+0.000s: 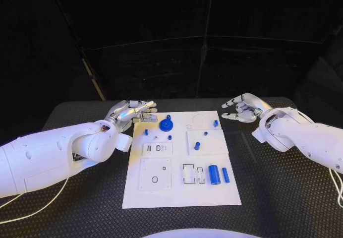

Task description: Assemble the parts on the task board

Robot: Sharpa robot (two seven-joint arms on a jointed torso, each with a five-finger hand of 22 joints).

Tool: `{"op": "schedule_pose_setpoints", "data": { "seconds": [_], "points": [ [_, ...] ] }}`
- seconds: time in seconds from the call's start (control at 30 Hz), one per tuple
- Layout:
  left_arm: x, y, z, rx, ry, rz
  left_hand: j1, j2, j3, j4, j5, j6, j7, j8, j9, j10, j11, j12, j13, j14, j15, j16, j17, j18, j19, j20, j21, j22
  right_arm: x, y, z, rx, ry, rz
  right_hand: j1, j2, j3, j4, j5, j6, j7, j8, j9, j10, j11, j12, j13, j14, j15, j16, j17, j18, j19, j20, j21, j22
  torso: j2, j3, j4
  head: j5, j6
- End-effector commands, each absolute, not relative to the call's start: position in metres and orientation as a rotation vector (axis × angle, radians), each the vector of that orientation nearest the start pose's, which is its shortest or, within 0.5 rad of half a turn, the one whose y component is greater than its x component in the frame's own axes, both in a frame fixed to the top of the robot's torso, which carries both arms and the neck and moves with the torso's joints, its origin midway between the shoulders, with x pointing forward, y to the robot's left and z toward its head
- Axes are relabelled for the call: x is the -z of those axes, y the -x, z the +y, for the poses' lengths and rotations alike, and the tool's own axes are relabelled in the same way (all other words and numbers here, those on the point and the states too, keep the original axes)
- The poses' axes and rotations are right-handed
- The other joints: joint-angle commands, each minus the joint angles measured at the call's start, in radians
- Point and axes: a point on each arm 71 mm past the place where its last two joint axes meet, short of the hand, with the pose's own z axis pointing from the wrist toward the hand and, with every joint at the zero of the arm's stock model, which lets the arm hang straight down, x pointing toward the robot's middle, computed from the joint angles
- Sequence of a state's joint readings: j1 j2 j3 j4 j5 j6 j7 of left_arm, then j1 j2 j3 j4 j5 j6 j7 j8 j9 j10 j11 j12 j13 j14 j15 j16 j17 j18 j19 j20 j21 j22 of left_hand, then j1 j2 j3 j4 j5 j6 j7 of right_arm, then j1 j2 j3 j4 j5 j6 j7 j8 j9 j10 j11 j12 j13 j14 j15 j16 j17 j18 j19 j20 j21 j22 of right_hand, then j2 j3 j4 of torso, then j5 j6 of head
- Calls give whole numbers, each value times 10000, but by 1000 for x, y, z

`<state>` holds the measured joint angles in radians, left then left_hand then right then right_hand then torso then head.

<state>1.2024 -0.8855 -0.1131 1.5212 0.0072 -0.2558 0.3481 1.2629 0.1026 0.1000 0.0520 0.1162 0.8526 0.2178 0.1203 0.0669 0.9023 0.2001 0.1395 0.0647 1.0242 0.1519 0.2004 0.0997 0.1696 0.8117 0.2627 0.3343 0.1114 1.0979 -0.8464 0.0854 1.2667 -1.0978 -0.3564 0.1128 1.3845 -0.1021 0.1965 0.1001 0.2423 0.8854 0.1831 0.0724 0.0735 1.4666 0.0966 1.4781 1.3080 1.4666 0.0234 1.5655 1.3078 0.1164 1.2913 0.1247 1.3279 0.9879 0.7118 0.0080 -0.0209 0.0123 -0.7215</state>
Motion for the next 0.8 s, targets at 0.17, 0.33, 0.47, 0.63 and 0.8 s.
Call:
{"op": "schedule_pose_setpoints", "data": {
  "seconds": [0.17, 0.33, 0.47, 0.63, 0.8],
  "points": [
    [206, -479, 226, 15158, 11507, 15295, -40, -23, 22, -31, 18, 60, 408, 10, -10, 46, 47, -5, -14, 97, 5, -59, -11, 137, 50, -1, -45, -13, 212, -526, -279, -7577, -2346, 16689, 160, -12, 3, -112, 13, -55, 18, -23, -10, 50, -2, -51, 1291, 965, -36, -53, 2309, -78, -95, -3, -66, -30, 27, -14, 2, -8, -49],
    [206, -480, 226, 15159, 11511, 15303, -40, -23, 22, -31, 18, 60, 408, 10, -10, 46, 47, -5, -14, 97, 5, -59, -11, 137, 50, -1, -45, -13, 216, -528, -276, -7518, -2204, 16909, 179, -11, 2, -129, 5, -50, 15, -19, -8, 44, -3, -56, 1285, 965, -37, -54, 2306, -76, -99, -2, -70, -39, 17, -19, 5, -29, -97],
    [207, -480, 226, 15166, 11512, 15312, -40, -23, 22, -31, 18, 60, 408, 10, -10, 46, 47, -5, -14, 97, 5, -59, -11, 137, 50, -1, -45, -13, 220, -528, -273, -7453, -1931, 17091, 195, -1, -3, -145, -7, -27, 14, -6, -3, 47, -4, -52, 1290, 967, -37, -51, 2316, -77, -98, -2, -69, -36, 10, -18, -1, -66, -131],
    [207, -480, 226, 15165, 11518, 15320, -40, -23, 22, -31, 18, 60, 408, 10, -10, 46, 47, -5, -14, 97, 5, -59, -11, 137, 50, -1, -45, -13, 223, -528, -270, -7453, -1759, 17267, 206, 16, -16, -163, -18, 27, 10, 24, 9, 54, -7, -45, 1300, 968, -38, -50, 2319, -76, -101, -2, -73, -42, 10, -11, 0, -66, -163],
    [208, -480, 226, 15159, 11526, 15329, -40, -23, 22, -31, 18, 60, 408, 10, -10, 46, 47, -5, -14, 97, 5, -59, -11, 137, 50, -1, -45, -13, 225, -529, -270, -7391, -1678, 17385, 210, 31, -23, -172, -21, 64, 5, 43, 16, 58, -10, -40, 1306, 969, -40, -49, 2324, -76, -99, -2, -73, -40, 11, -9, 6, -34, -181]
  ]
}}
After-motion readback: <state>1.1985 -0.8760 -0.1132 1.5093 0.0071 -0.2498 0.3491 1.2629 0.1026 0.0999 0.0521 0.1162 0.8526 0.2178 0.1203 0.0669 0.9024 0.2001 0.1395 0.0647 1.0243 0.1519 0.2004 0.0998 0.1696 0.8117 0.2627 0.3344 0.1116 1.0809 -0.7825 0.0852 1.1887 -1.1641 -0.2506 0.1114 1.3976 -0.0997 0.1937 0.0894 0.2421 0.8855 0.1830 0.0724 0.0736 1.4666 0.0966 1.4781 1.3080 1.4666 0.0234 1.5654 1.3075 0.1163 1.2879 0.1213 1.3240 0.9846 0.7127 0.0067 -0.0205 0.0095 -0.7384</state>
